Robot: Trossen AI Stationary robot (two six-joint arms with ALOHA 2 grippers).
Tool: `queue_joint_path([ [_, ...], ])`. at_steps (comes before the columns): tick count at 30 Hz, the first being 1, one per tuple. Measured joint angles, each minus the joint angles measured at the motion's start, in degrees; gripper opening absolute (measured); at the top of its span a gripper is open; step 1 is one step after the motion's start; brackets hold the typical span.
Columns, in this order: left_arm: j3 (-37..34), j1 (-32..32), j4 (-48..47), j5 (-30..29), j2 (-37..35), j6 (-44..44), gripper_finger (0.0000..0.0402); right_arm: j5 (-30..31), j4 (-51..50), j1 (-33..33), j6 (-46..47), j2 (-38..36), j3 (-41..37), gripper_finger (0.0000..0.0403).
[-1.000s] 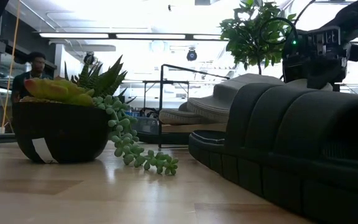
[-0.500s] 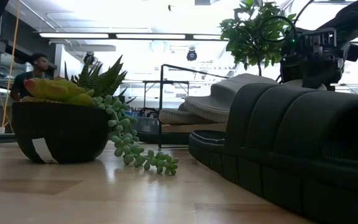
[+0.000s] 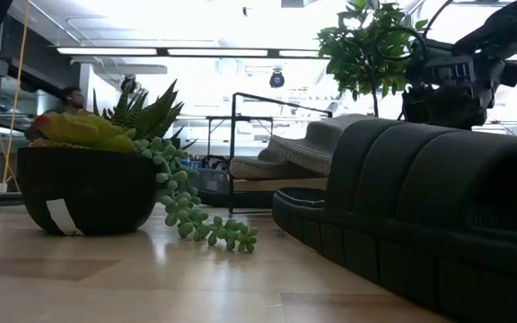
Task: Pick and place slides into the shelf
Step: Put the gray slide on the shelf
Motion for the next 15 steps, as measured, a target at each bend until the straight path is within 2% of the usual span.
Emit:
queue_joint_path([
  [8,0.0,-0.01,0.01,0.01,0.0,0.01,0.0014,8.52,-0.38,0.0,0.49,-0.17,0.21,0.0145],
  [15,0.0,-0.02,-0.01,0.02,0.0,0.01,0.0014,14.33,-0.33,0.02,-1.23,-0.21,5.2,0.0145],
])
